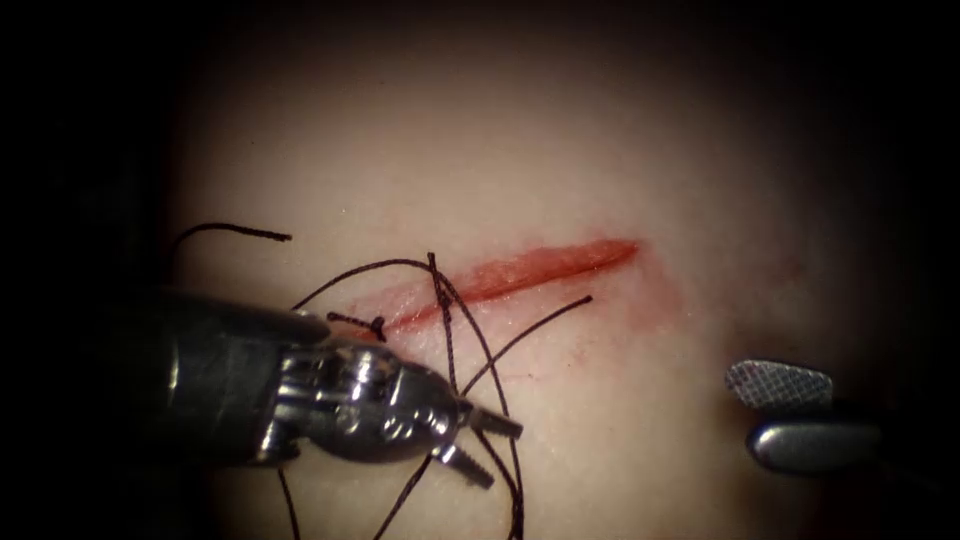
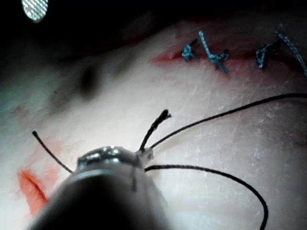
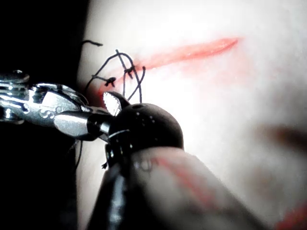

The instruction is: Wound Closure

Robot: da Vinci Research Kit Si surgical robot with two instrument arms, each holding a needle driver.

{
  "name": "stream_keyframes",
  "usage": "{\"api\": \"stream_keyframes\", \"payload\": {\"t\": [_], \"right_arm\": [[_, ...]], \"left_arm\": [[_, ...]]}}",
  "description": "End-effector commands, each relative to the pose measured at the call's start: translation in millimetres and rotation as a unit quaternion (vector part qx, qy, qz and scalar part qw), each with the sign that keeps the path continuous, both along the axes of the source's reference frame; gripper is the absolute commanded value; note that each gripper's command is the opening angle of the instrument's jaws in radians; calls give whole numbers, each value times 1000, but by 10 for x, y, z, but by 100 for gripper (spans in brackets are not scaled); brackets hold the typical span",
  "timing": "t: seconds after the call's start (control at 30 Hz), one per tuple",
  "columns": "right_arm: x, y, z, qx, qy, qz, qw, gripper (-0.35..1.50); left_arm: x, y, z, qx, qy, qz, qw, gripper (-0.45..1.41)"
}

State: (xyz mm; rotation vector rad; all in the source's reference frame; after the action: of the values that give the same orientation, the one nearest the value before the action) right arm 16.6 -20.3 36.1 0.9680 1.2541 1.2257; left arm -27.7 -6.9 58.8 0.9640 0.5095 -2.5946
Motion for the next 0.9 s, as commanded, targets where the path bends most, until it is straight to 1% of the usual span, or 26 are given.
{"api": "stream_keyframes", "payload": {"t": [0.03, 0.07, 0.13, 0.17, 0.37, 0.47, 0.53, 0.57, 0.63, 0.7, 0.77, 0.87, 0.9], "right_arm": [[8, -1, 3, -1, 1, -1, 1000, 130], [8, -1, 2, -1, 1, -1, 1000, 130], [8, -1, 2, -1, 1, -1, 1000, 130], [8, -1, 2, -1, 1, -1, 1000, 130], [8, -3, 0, -1, 2, -2, 1000, 130], [9, -2, 1, -1, 1, -1, 1000, 130], [10, -2, 1, -1, 1, -1, 1000, 128], [11, -3, 2, -1, 1, -1, 1000, 128], [13, -4, 5, -3, 0, 0, 1000, 125], [20, -7, 12, -13, -2, 1, 1000, 123], [29, -9, 21, -37, -7, 2, 999, 123], [46, -12, 42, -94, -19, 3, 995, 111], [55, -13, 53, -115, -31, 3, 993, 111]], "left_arm": [[-6, -1, 6, -3, 3, -3, 1000, -18], [-7, -1, 6, 0, 9, -14, 1000, -45], [-7, 0, 6, 4, 24, -43, 999, -45], [-6, 0, 7, 1, 26, -49, 998, -45], [0, 1, 15, -3, 26, -50, 998, -45], [5, 4, 13, 17, 37, -73, 997, -45], [8, 13, 8, 37, 55, -111, 992, -45], [12, 23, 3, 33, 63, -137, 988, -45], [20, 40, -5, 26, 57, -174, 983, -45], [30, 61, -14, 38, 57, -224, 972, -45], [41, 78, -18, 46, 49, -256, 964, -45], [60, 94, -18, 57, 39, -293, 954, -45], [65, 97, -17, 61, 39, -305, 950, -45]]}}
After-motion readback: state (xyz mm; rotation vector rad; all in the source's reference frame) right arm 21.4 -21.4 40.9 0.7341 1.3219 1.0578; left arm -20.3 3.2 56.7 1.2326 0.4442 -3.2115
